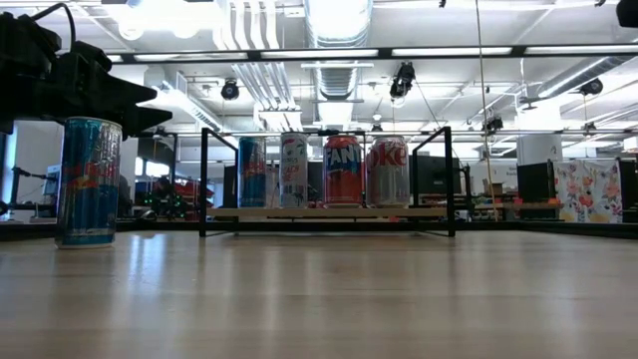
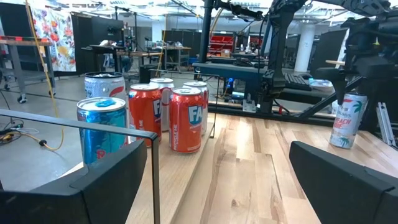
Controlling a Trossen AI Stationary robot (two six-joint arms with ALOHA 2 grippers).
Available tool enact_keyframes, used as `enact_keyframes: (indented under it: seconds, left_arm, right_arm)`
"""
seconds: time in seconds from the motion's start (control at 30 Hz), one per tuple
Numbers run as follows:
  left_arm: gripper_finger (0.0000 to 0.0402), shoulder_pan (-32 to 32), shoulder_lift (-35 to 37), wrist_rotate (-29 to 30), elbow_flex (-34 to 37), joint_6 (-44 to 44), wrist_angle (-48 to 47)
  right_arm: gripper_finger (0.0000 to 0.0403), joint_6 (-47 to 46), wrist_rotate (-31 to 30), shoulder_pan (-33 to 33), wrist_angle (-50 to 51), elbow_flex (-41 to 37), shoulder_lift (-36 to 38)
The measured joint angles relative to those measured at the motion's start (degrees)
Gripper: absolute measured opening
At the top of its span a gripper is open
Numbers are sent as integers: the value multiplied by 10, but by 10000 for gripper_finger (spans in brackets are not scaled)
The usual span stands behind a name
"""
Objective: Place canned beverage on shelf
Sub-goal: Put the white and pink soda can on the shelf aligned with the other white and pink soda can
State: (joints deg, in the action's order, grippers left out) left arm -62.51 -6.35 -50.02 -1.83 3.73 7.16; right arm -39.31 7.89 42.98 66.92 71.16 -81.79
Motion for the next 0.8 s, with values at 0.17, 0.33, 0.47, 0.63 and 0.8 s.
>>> enact_keyframes:
  seconds: [0.17, 0.33, 0.47, 0.63, 0.8]
  left_arm:
    - [380, 0, 0, 0, 0, 0, 0]
    - [380, 0, 0, 0, 0, 0, 0]
    - [380, 0, 0, 0, 0, 0, 0]
    - [380, 0, 0, 0, 0, 0, 0]
    - [380, 0, 0, 0, 0, 0, 0]
  right_arm:
    - [245, 18, -4, -9, -11, 3, -1]
    - [245, -144, -6, -42, -38, 3, -1]
    - [245, -273, -13, -62, -43, 3, -2]
    - [245, -423, -20, -84, -46, 3, -2]
    - [245, -531, -23, -98, -48, 3, -2]
